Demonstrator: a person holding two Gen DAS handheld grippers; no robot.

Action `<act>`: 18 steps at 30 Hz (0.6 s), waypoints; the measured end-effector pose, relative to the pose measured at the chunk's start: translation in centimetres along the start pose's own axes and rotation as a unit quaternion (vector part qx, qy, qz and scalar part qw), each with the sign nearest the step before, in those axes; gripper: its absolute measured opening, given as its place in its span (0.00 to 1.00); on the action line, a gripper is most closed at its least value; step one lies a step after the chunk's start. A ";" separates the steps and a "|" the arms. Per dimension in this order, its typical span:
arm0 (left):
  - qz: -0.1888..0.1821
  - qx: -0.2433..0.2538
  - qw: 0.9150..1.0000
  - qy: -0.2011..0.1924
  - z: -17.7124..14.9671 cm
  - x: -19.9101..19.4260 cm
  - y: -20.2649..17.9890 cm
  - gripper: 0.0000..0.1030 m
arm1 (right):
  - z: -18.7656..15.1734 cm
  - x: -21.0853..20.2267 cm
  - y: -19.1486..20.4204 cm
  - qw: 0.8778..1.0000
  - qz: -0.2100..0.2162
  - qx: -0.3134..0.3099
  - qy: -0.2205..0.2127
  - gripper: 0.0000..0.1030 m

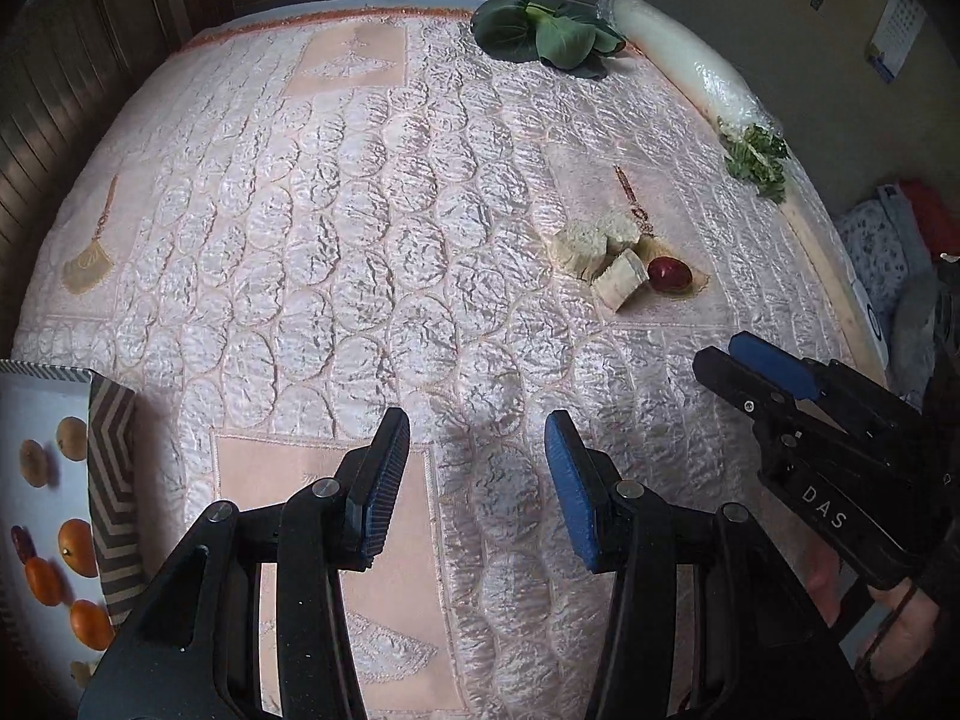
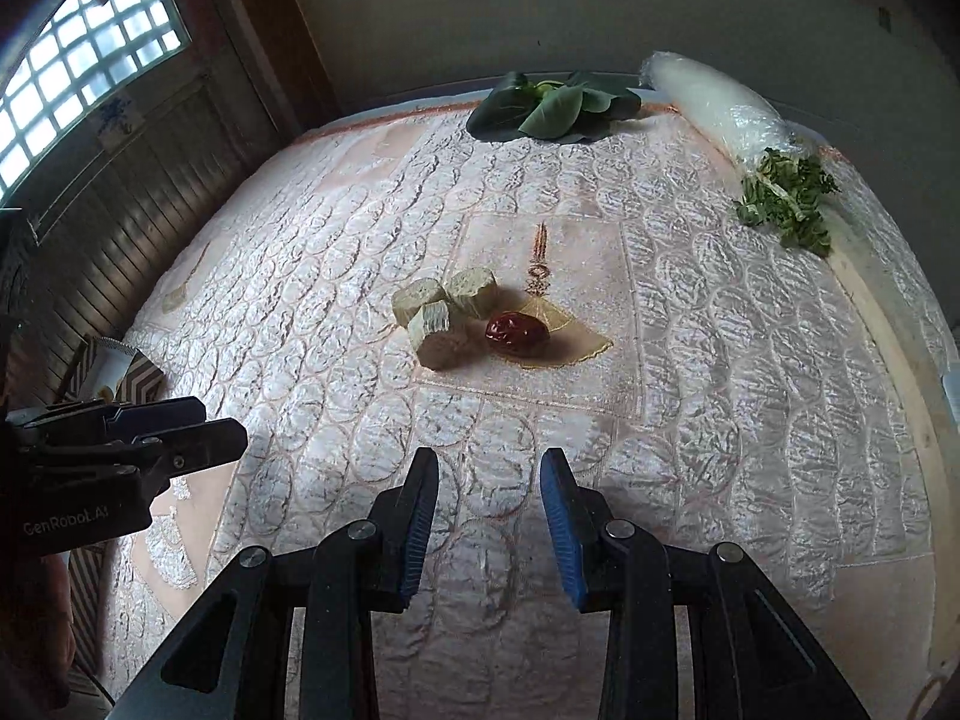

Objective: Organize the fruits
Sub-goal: 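Move both grippers back to the bed toward the tofu cubes and date, then grasp a beige tofu cube with the left gripper while the right gripper grasps a red date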

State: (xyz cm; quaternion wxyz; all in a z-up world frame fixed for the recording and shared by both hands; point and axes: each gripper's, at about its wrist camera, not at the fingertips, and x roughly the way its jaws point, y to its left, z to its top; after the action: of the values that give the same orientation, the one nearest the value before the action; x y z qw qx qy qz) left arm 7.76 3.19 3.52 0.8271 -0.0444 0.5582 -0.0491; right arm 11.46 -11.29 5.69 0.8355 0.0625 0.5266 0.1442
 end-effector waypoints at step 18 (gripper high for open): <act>-0.043 0.013 0.999 0.018 4.3 3.9 -4.0 0.45 | 3.4 2.9 -2.4 0.999 0.038 -0.033 -0.012 0.24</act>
State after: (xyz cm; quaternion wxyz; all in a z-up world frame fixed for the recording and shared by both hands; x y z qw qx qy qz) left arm 13.05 -1.23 2.03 0.8146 -0.0570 0.5697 -0.0924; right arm 16.12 -12.52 4.10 0.8373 0.0566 0.5089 0.1920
